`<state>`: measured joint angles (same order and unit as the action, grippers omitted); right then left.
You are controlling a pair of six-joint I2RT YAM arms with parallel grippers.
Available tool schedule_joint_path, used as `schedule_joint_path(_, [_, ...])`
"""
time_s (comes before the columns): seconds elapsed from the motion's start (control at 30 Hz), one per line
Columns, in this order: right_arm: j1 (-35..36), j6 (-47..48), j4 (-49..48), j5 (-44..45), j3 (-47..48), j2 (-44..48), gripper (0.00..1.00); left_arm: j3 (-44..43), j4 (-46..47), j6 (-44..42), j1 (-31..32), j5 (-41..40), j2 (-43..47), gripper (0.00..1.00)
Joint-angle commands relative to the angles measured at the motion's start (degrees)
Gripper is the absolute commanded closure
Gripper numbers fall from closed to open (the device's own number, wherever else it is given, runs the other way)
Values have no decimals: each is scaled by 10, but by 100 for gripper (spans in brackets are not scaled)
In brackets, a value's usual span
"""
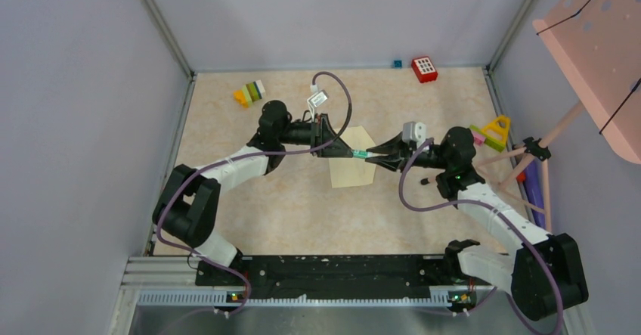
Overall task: Place the letter into the envelope and seal it
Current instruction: Adjust the solid glue.
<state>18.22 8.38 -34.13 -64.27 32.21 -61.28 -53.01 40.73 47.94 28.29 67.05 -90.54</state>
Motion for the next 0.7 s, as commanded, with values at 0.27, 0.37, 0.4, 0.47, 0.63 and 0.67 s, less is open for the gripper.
schedule_joint_path(0.27, [5,44,90,-14,42,-8,100,-20,-48,-54,-4,-5,10,27])
schedule_joint_path(0.37, [5,67,138,-23,59,-12,100,-32,-91,-97,-6,2,15,23])
schedule_joint_path(0.4, [5,77,157,-30,65,-15,100,-37,-110,-119,-5,5,17,23])
schedule_joint_path(0.47, [5,93,193,-43,79,-22,100,-58,-197,-199,-4,5,20,22])
schedule_joint_path(0.63, [7,157,315,-85,114,-54,100,-138,-486,-441,9,-16,13,21])
schedule_joint_path(0.67, [9,169,333,-88,120,-60,100,-145,-504,-463,12,-15,12,21])
